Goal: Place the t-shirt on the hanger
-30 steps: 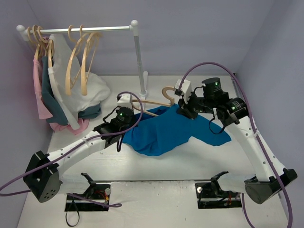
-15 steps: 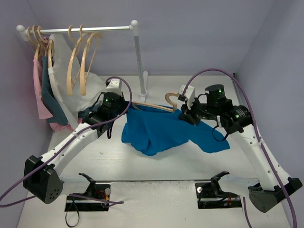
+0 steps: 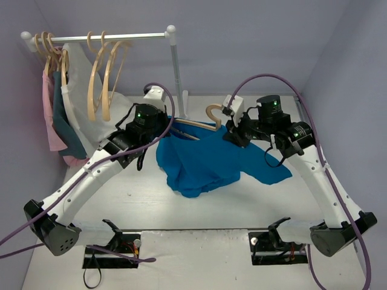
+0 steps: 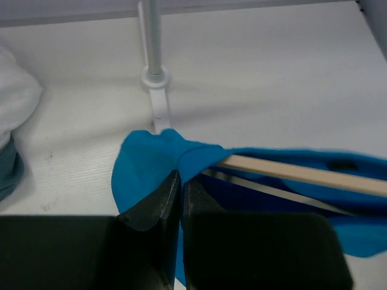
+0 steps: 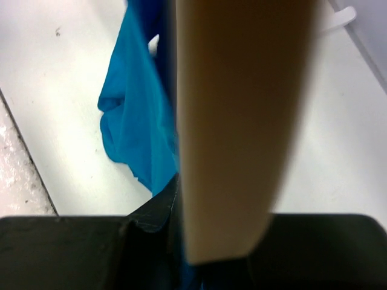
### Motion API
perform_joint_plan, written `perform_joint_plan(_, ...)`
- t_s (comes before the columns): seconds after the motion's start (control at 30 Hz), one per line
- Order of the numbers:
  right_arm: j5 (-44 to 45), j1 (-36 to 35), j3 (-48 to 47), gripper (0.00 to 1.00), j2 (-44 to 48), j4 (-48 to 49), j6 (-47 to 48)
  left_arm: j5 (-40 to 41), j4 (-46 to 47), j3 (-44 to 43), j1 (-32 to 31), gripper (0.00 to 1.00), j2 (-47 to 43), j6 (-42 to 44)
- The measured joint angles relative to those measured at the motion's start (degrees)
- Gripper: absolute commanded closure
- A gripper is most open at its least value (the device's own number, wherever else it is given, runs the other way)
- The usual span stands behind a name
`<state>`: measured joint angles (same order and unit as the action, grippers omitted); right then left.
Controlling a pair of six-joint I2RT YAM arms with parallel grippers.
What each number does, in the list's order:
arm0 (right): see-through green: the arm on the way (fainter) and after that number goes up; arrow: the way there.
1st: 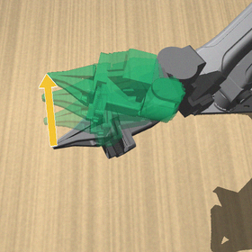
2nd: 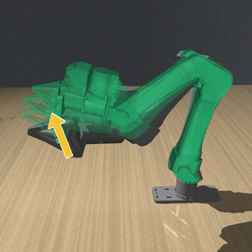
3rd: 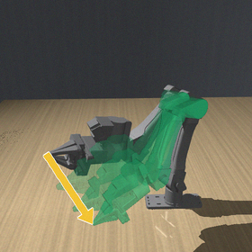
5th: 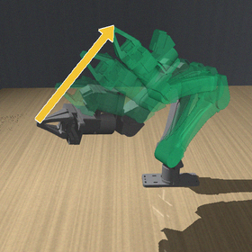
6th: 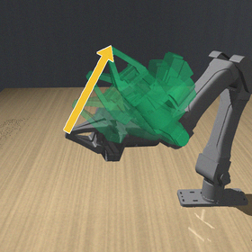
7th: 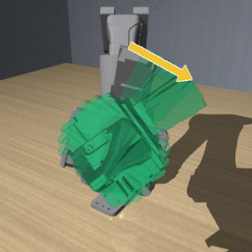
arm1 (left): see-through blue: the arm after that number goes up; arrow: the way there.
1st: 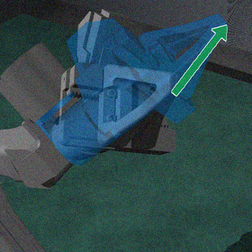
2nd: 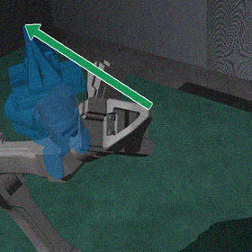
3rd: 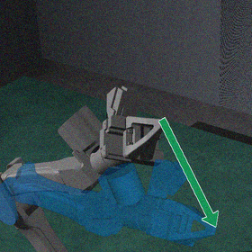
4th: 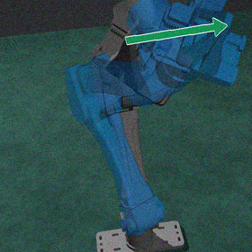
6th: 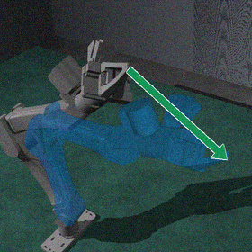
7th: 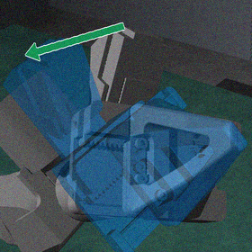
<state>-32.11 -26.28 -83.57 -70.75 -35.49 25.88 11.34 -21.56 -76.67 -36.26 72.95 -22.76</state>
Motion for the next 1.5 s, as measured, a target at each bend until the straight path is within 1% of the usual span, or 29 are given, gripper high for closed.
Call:
perform_joint_plan(0.1,0.0,0.0,-3.4,1.0,-2.6,0.8,-0.6,2.1,-3.3,-5.4,-4.1,1.0,1.0,0.0)
perform_joint_plan(0.17,0.0,0.0,-6.4,1.0,-4.2,1.2,-0.9,3.5,-4.5,-8.4,-5.6,1.0,1.2,0.0)
perform_joint_plan(0.37,-0.5,0.0,-16.7,1.0,-7.2,3.2,-2.0,8.2,-7.5,-16.7,-5.6,1.0,1.4,0.5)
perform_joint_plan(0.5,-3.0,-0.2,-24.7,1.0,-9.6,4.3,-2.3,8.6,-8.5,-24.9,-6.1,1.0,3.2,2.5)
perform_joint_plan(0.57,-4.0,-0.7,-27.9,1.0,-10.6,5.1,-2.3,9.2,-8.5,-29.0,-7.3,1.0,4.4,3.9)
perform_joint_plan(0.67,-5.0,-1.1,-28.7,1.0,-10.6,6.1,-2.0,10.0,-8.2,-32.1,-10.4,1.0,4.9,5.7)
perform_joint_plan(0.8,-5.7,-1.2,-25.4,1.0,-10.4,7.3,-1.6,10.3,-7.3,-30.0,-13.5,1.0,4.1,6.3)
perform_joint_plan(1.03,-5.8,-1.1,-14.8,1.0,-9.4,7.8,0.1,9.1,-6.5,-17.1,-13.9,1.0,2.4,6.4)
perform_joint_plan(1.13,-6.7,-0.2,-12.5,1.0,-8.7,7.8,1.0,7.1,-5.9,-13.1,-13.9,1.0,1.2,8.3)
perform_joint_plan(1.23,-8.5,0.8,-12.2,1.0,-8.2,7.8,1.3,4.4,-3.4,-9.1,-13.9,0.99,-1.4,11.1)
perform_joint_plan(1.27,-9.1,0.9,-12.2,1.0,-8.1,7.9,1.4,3.7,-2.9,-8.3,-13.9,0.96,-2.1,11.8)
perform_joint_plan(1.3,-9.7,1.0,-12.2,1.0,-8.0,8.0,1.4,3.0,-2.4,-7.8,-13.9,0.89,-2.8,12.6)
perform_joint_plan(1.4,-11.1,1.1,-12.2,1.0,-8.0,8.3,1.7,1.3,-0.9,-7.7,-13.9,0.8,-3.6,15.1)
perform_joint_plan(1.47,-11.7,1.1,-12.2,1.0,-8.0,8.3,2.1,0.2,-0.2,-7.8,-13.9,0.7,-3.7,16.6)
perform_joint_plan(1.5,-12.0,1.1,-12.3,1.0,-8.0,8.3,2.3,-0.5,-0.1,-8.0,-13.9,0.63,-3.7,17.5)
